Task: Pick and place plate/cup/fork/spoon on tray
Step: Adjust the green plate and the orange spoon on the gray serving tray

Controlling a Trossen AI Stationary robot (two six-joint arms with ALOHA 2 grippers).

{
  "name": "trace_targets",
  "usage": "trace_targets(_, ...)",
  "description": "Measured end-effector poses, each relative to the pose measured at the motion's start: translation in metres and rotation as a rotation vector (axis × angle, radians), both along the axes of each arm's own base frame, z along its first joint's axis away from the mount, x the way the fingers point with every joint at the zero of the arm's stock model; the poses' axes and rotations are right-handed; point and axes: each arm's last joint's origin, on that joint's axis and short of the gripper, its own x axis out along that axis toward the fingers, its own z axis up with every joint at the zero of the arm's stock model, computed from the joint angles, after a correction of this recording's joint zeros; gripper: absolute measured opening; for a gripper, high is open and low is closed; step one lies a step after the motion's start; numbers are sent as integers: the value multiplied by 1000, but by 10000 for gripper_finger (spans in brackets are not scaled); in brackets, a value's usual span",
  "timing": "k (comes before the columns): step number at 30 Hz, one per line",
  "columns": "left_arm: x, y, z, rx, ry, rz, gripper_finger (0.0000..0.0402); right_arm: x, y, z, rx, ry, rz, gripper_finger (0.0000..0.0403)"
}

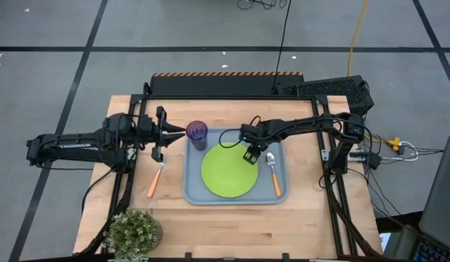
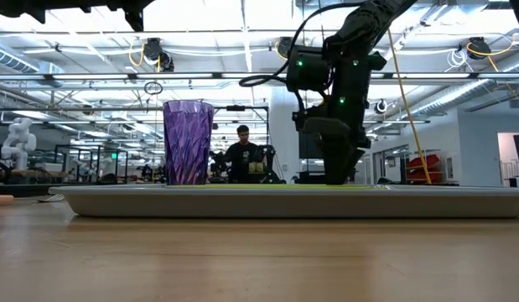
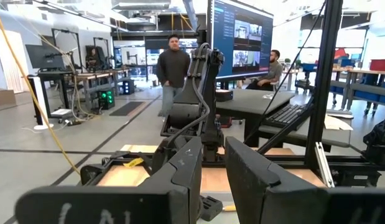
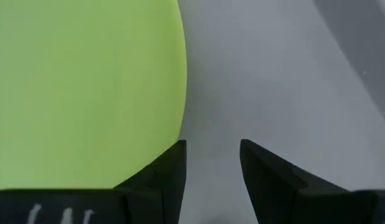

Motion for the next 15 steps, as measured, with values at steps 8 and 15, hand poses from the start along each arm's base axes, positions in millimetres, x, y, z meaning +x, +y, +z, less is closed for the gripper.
trace_targets(8,0,0,0,0,0,0,74,3,-2,1,-68,-22,9,144)
trace_targets(15,0,0,0,1,2,0,74,-6,-1,6,-52,33,-11,144)
